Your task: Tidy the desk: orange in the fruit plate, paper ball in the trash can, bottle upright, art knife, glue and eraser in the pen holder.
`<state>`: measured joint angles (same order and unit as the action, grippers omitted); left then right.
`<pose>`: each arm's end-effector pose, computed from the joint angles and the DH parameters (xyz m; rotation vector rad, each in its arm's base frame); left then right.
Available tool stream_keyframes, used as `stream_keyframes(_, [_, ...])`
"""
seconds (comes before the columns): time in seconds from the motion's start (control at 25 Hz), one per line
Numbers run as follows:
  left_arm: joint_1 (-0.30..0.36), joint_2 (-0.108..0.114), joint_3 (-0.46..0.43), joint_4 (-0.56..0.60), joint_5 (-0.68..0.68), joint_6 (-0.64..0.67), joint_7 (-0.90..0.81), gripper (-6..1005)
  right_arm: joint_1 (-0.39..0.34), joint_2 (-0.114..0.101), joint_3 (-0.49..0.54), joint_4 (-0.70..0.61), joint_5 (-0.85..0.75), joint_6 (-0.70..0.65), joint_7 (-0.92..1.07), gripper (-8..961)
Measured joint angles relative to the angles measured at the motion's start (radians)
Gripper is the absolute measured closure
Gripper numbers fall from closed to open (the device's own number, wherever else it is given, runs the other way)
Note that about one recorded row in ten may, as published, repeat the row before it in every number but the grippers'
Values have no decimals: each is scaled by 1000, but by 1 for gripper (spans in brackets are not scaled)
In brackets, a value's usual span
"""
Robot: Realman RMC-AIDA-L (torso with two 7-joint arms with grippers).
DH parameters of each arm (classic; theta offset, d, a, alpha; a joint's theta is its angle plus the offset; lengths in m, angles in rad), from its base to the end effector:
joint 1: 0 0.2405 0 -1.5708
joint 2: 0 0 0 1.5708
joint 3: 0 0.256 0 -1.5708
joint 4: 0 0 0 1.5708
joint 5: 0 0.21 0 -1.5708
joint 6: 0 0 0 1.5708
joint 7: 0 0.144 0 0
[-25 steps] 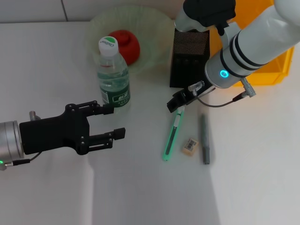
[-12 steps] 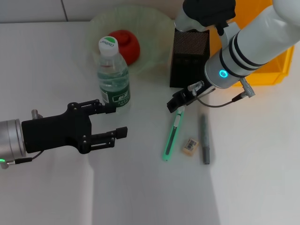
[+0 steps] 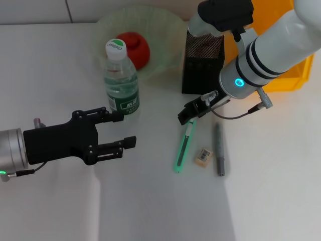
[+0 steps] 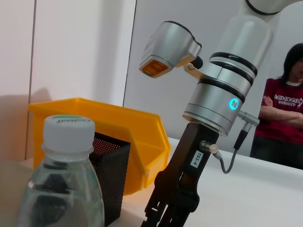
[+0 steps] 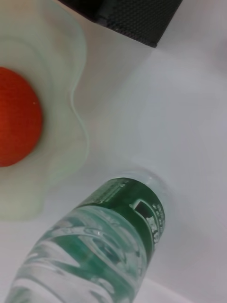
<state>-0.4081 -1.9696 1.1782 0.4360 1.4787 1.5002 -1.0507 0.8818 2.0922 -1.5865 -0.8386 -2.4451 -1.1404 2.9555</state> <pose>-0.2876 0.2896 -0.0190 -2.7409 -0.4409 -0.8060 0.1524 0.3933 -0.0887 -2.4271 1.2861 -0.3500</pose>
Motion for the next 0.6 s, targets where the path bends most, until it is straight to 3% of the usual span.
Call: stream_keyframes(0.6, [1,-6,0,-3,0,-4,10,284,0,0,-1,13,19,18,1,451])
